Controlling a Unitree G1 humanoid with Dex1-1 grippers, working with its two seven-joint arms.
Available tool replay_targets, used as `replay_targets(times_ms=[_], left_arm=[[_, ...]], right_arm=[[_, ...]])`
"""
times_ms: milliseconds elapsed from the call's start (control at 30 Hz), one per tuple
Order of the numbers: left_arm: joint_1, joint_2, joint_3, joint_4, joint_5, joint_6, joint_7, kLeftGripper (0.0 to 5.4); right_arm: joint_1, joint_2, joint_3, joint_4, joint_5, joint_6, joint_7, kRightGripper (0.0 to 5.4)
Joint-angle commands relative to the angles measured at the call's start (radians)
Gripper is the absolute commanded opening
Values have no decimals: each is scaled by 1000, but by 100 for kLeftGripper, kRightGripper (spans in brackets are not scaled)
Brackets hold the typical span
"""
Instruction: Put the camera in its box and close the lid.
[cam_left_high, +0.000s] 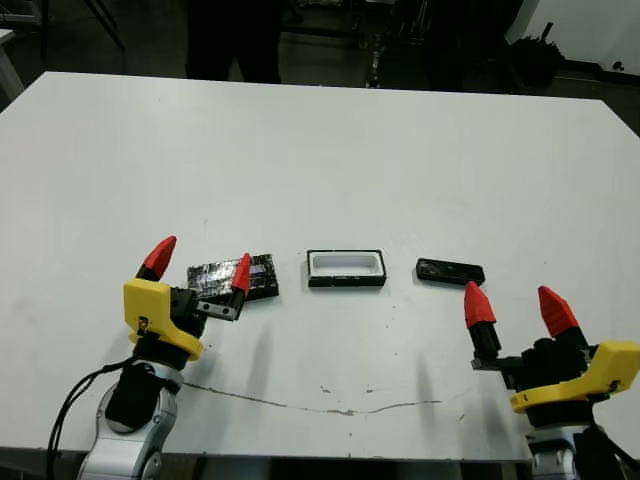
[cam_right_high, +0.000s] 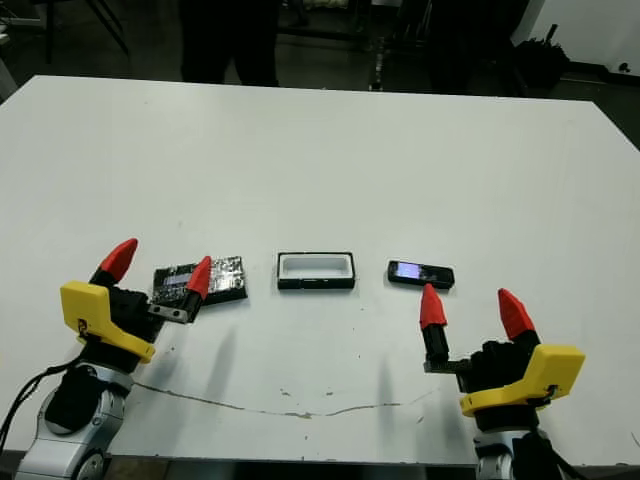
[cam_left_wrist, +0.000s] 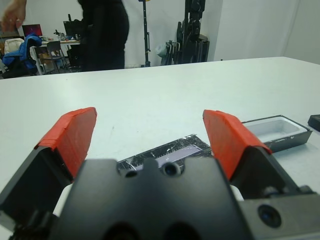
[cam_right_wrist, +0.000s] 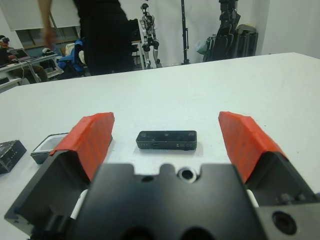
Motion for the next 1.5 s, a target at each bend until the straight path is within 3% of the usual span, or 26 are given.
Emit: replay_targets(times_ms=[33,267,367,433,567,667,733,933,1167,1200,1333,1500], left_arm=[[-4,9,-2,0,14,-2,0,540],[-4,8,-6,1,22,5,3,540],[-2,3,-9,1,22,6,4,540],[0,-1,-8,-1,21,10,6,540],[0,-3,-10,-1,26,9,10,540],[1,-3,-13,-2,28,10,12,540],[1,-3,-15,3,27,6,11,540],[0,-3,-12,10,21,-1,9,540],[4,-3,-8,7,15,-1,8,540],[5,-5,-7,5,10,2,7,540],[8,-3,-6,2,12,8,9,540],[7,1,-5,5,9,8,7,540]], right_arm=[[-1,-6,-11,5,5,9,-5,539],[-2,-11,-16,-1,10,19,-7,539],[-32,-63,-58,-7,37,42,20,530],[-85,-143,-114,-2,50,55,64,527],[-228,-377,-252,39,139,157,192,539],[-408,-583,-314,209,245,230,394,539],[-528,-680,-297,334,256,255,511,539],[-833,-845,-89,588,123,278,763,539],[-1146,-866,199,838,-21,382,1103,539],[-1181,-864,236,865,-47,377,1151,539],[-1286,-828,337,998,-156,229,1302,539],[-1371,-772,407,1118,-241,187,1394,539]])
